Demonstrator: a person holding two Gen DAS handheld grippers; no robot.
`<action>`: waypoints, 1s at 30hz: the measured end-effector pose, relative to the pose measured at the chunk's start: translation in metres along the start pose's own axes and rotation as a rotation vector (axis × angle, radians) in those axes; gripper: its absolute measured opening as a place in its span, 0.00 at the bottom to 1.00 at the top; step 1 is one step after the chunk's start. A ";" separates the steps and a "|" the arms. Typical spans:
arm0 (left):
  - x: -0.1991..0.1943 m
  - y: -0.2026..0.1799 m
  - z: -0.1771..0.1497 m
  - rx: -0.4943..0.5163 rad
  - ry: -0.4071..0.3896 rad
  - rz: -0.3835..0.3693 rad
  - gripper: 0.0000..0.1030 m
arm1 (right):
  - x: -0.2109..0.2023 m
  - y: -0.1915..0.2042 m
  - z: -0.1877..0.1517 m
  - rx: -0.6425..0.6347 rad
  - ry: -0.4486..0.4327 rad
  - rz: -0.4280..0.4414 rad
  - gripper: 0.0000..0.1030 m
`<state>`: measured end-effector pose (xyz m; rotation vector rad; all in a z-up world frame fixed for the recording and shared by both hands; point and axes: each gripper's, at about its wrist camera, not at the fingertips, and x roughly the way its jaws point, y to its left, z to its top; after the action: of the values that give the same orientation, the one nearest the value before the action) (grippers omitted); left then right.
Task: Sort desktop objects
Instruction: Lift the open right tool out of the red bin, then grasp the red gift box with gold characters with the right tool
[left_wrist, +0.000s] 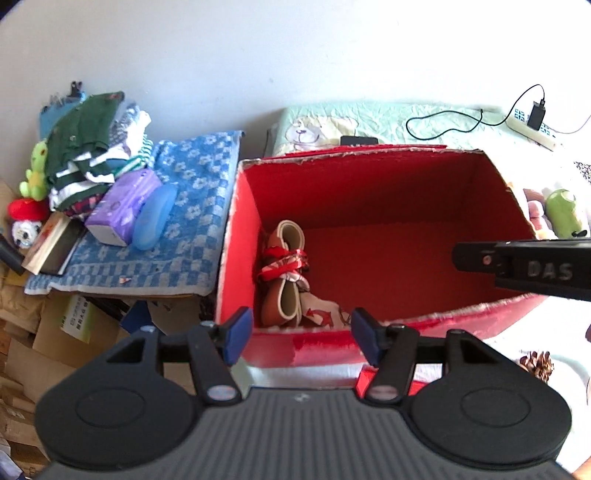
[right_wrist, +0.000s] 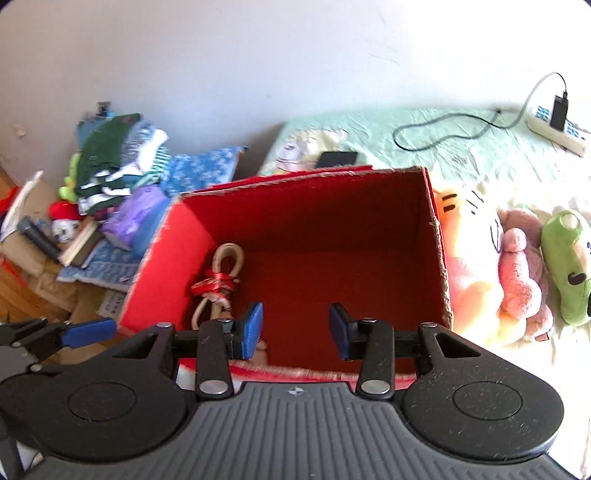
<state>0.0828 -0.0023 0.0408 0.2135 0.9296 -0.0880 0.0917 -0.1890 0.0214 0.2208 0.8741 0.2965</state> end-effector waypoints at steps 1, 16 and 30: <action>-0.006 0.000 -0.005 -0.007 -0.001 0.001 0.61 | -0.004 0.000 -0.003 -0.010 0.001 0.018 0.42; -0.008 -0.013 -0.085 -0.021 0.095 -0.208 0.78 | 0.033 -0.024 -0.051 0.082 0.286 0.167 0.42; 0.038 -0.012 -0.106 0.017 0.149 -0.372 0.92 | 0.079 -0.008 -0.067 0.129 0.441 0.187 0.42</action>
<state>0.0203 0.0098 -0.0528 0.0604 1.1097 -0.4281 0.0885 -0.1651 -0.0798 0.3664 1.3138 0.4740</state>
